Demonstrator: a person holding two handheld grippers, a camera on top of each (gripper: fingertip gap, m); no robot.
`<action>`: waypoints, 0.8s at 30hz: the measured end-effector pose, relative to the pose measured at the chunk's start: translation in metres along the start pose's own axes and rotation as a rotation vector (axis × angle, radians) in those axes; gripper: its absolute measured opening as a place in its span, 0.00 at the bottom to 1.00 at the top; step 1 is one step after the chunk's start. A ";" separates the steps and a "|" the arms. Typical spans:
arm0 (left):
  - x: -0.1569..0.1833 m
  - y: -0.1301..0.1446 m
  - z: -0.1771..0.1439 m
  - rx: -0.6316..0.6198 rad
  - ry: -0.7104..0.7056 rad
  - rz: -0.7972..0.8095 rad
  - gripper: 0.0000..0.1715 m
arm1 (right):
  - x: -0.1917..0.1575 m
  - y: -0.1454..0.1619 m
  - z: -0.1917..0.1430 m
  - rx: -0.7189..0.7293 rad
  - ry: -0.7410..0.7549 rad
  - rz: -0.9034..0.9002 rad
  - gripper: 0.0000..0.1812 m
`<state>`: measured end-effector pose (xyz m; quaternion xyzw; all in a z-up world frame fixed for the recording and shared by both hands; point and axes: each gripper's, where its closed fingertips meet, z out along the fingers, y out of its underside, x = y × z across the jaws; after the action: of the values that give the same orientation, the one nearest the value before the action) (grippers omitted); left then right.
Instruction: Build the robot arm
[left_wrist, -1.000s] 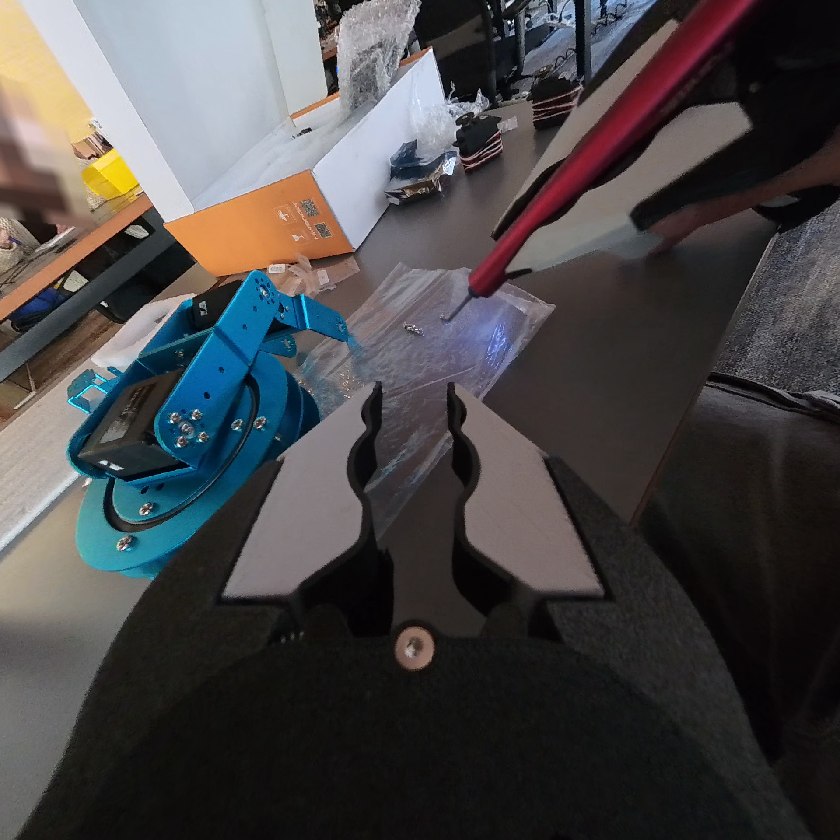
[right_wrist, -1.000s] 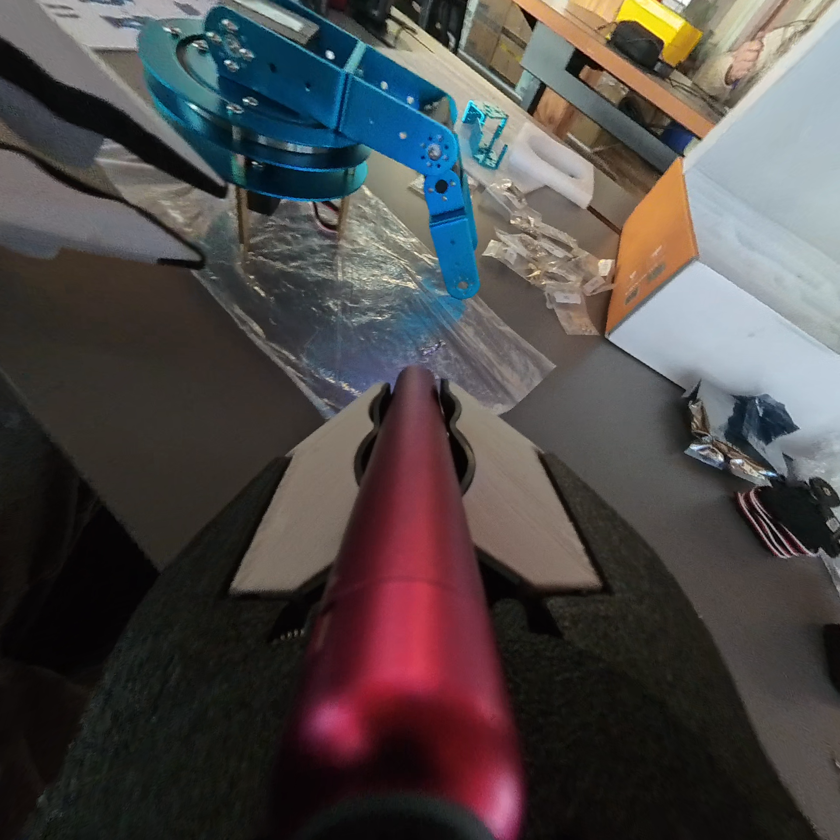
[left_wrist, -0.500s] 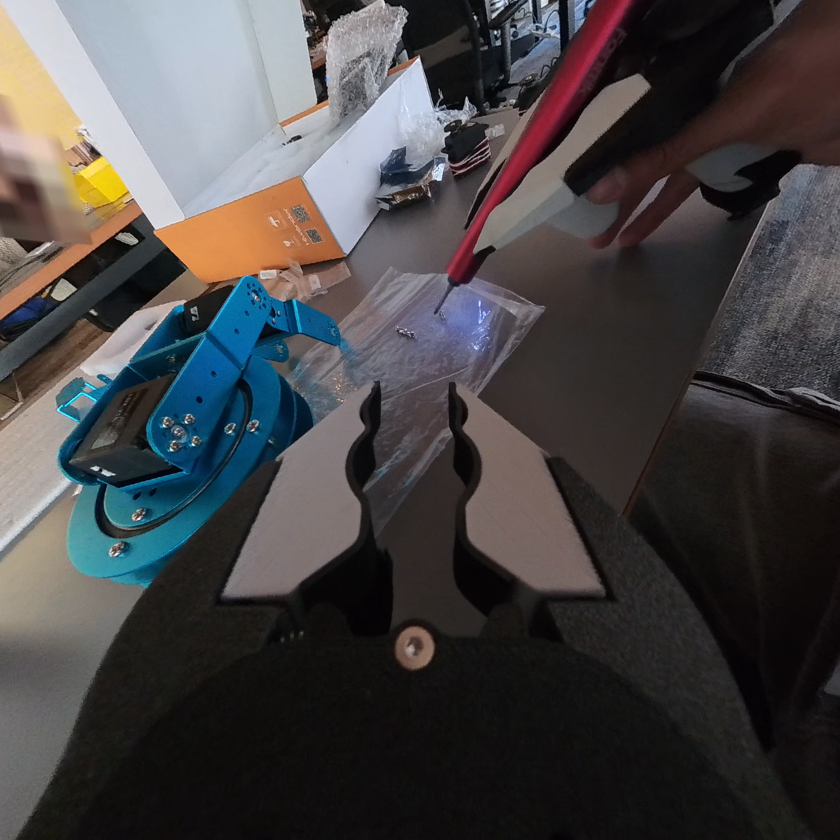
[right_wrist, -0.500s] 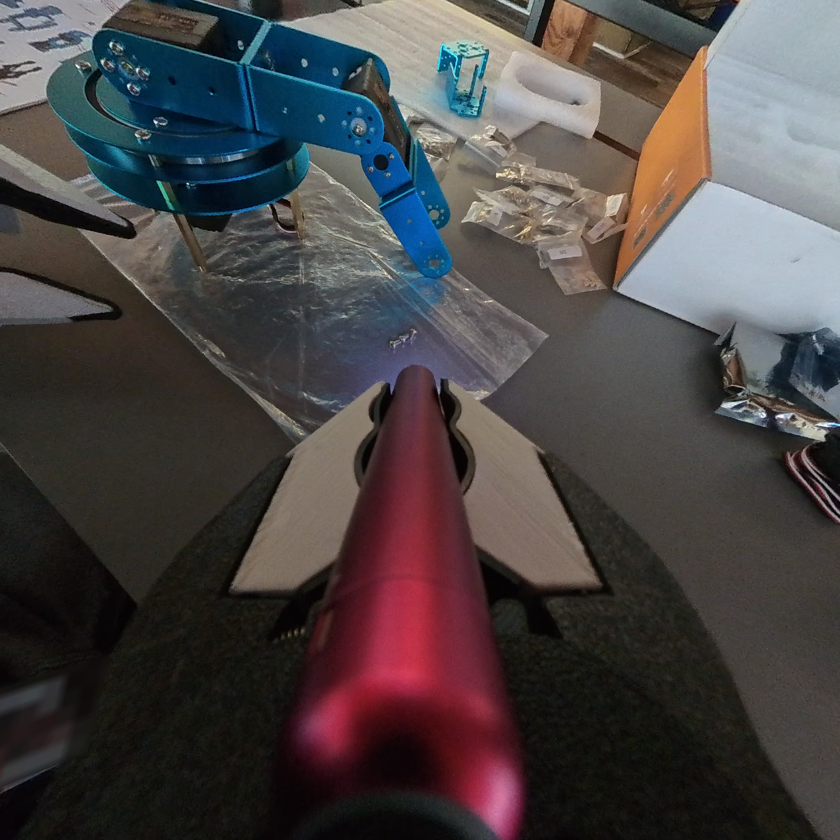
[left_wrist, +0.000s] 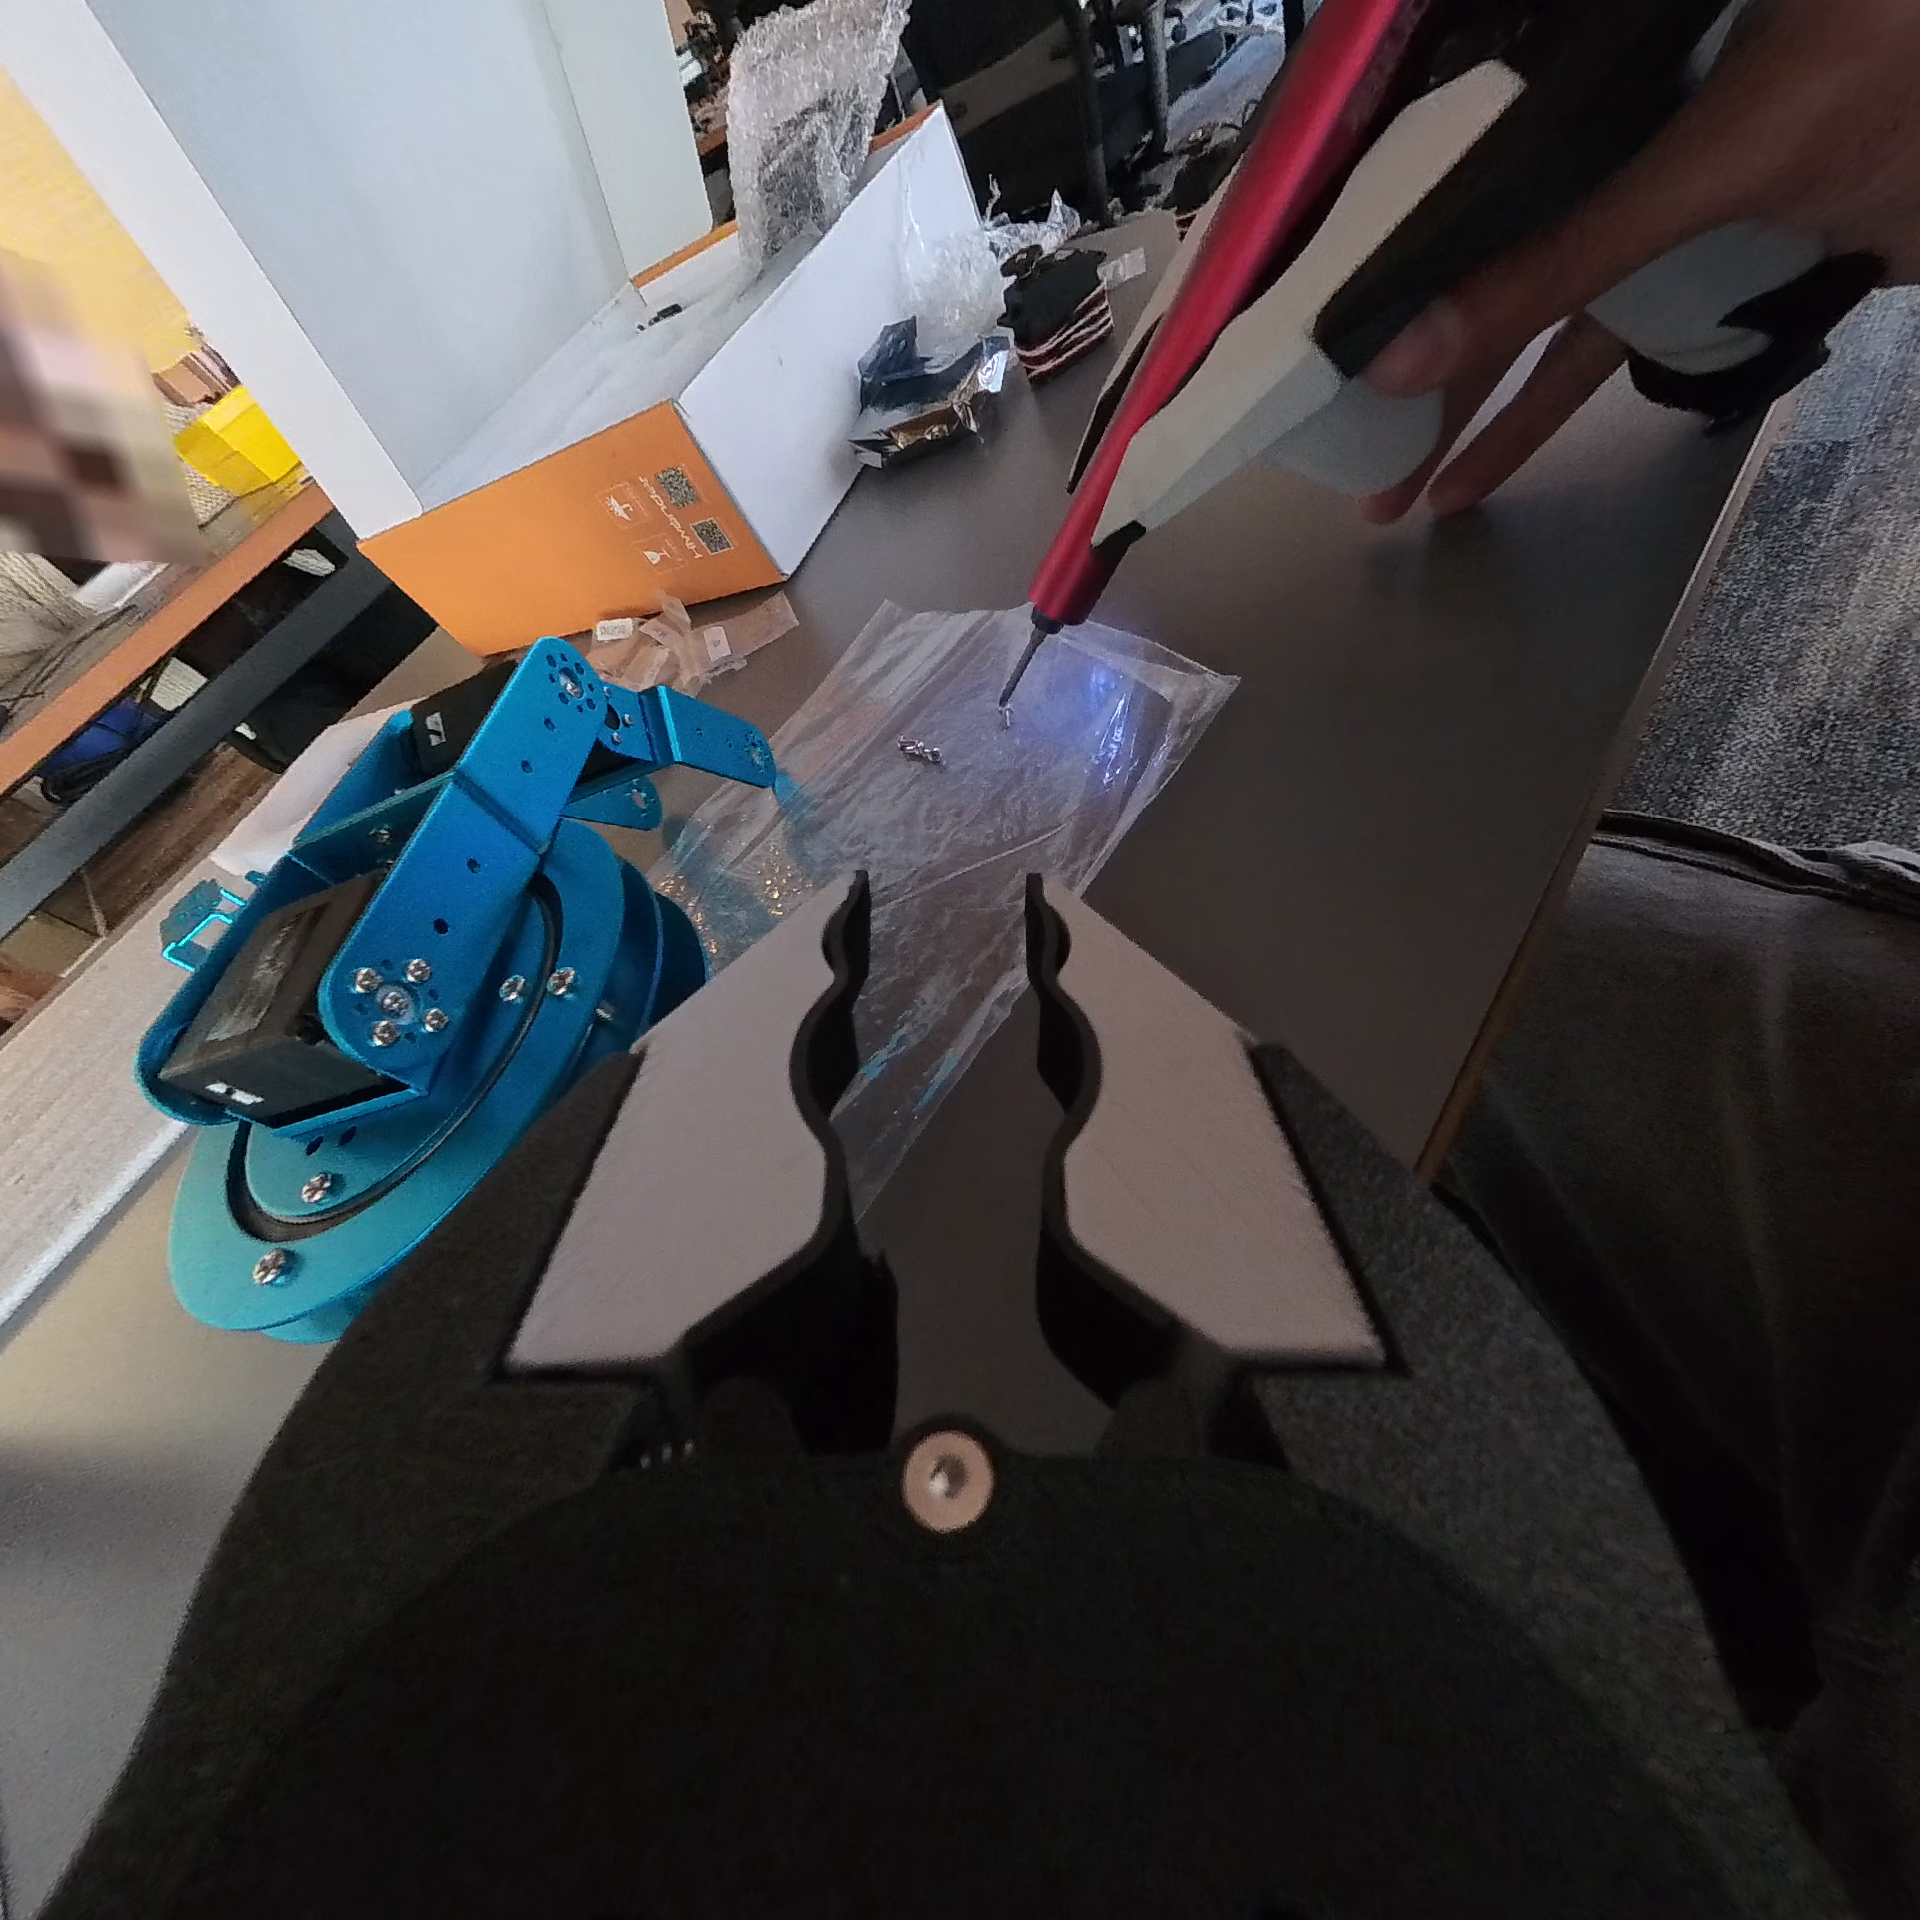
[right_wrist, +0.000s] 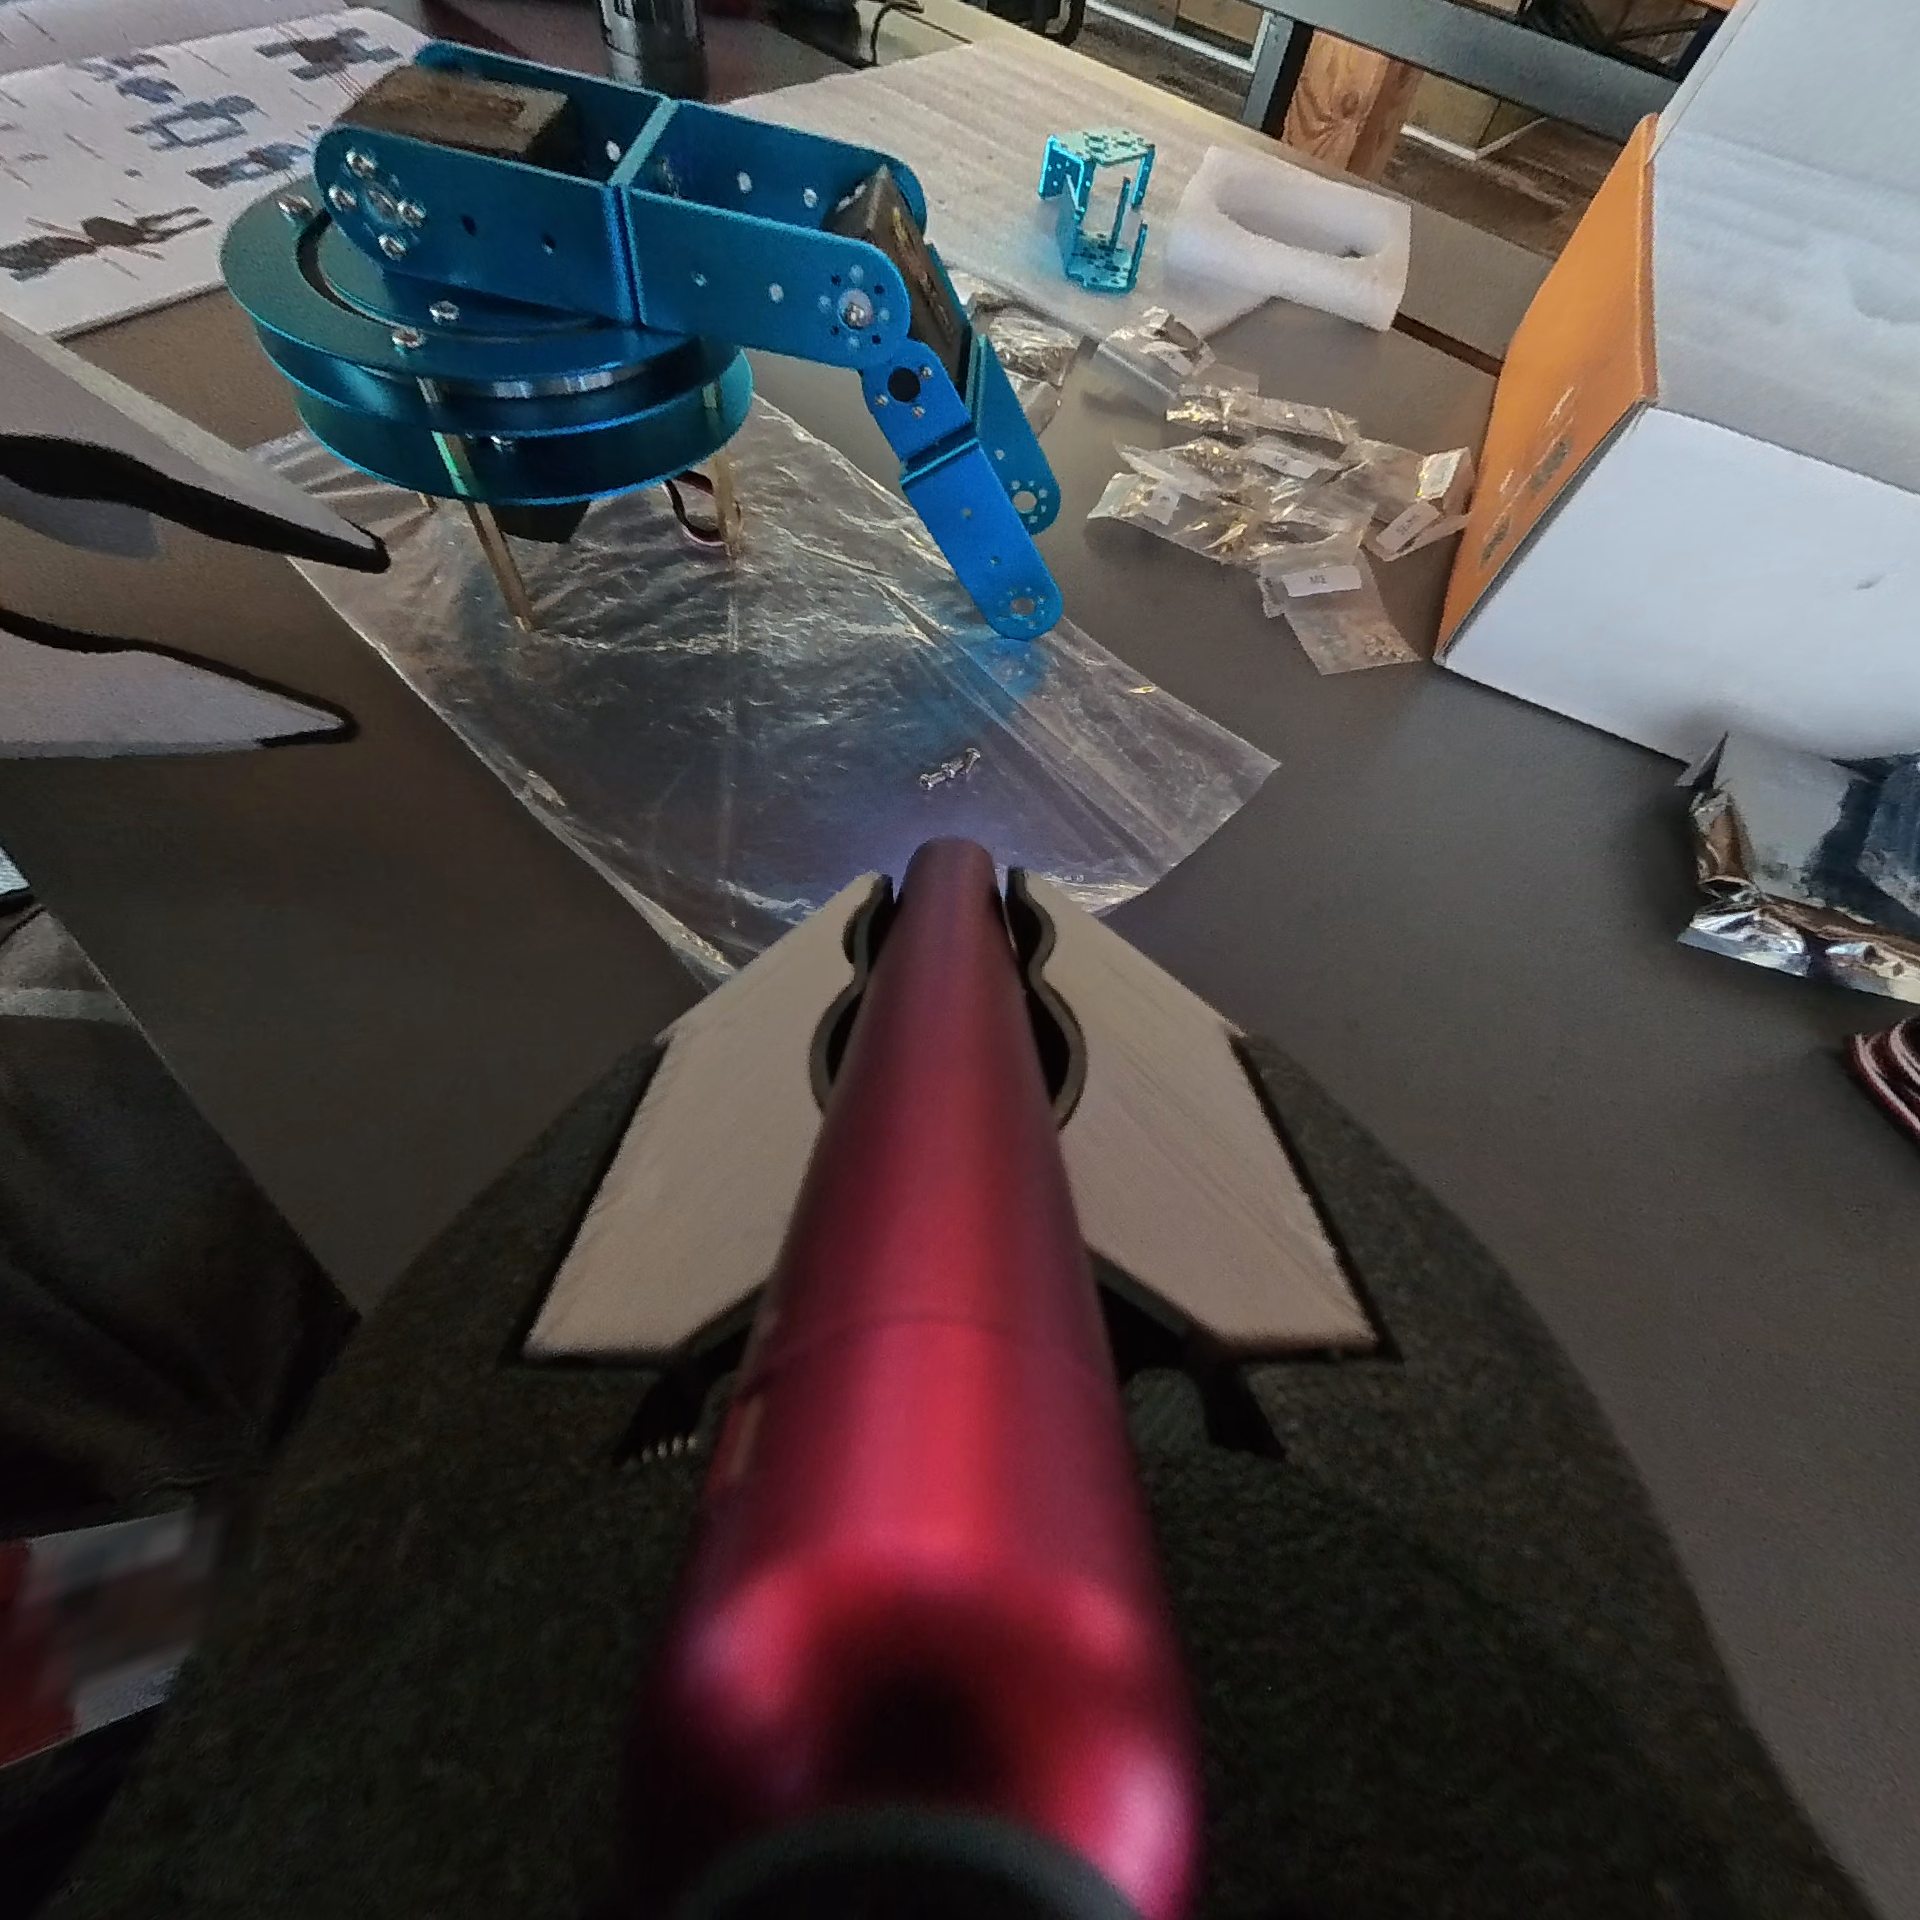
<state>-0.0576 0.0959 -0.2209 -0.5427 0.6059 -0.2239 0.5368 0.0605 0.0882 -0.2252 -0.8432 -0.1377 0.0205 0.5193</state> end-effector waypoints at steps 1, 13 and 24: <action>0.000 0.000 0.000 -0.003 -0.001 0.002 0.16 | 0.000 0.000 0.000 0.002 -0.002 0.002 0.12; 0.000 0.001 0.001 -0.012 -0.005 0.007 0.16 | -0.009 0.002 -0.006 0.010 -0.051 0.020 0.12; 0.001 0.002 0.002 -0.016 -0.008 0.013 0.17 | -0.018 0.003 -0.010 0.016 -0.119 0.059 0.12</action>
<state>-0.0566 0.0964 -0.2233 -0.5438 0.6091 -0.2132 0.5364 0.0454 0.0732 -0.2253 -0.8399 -0.1434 0.0871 0.5161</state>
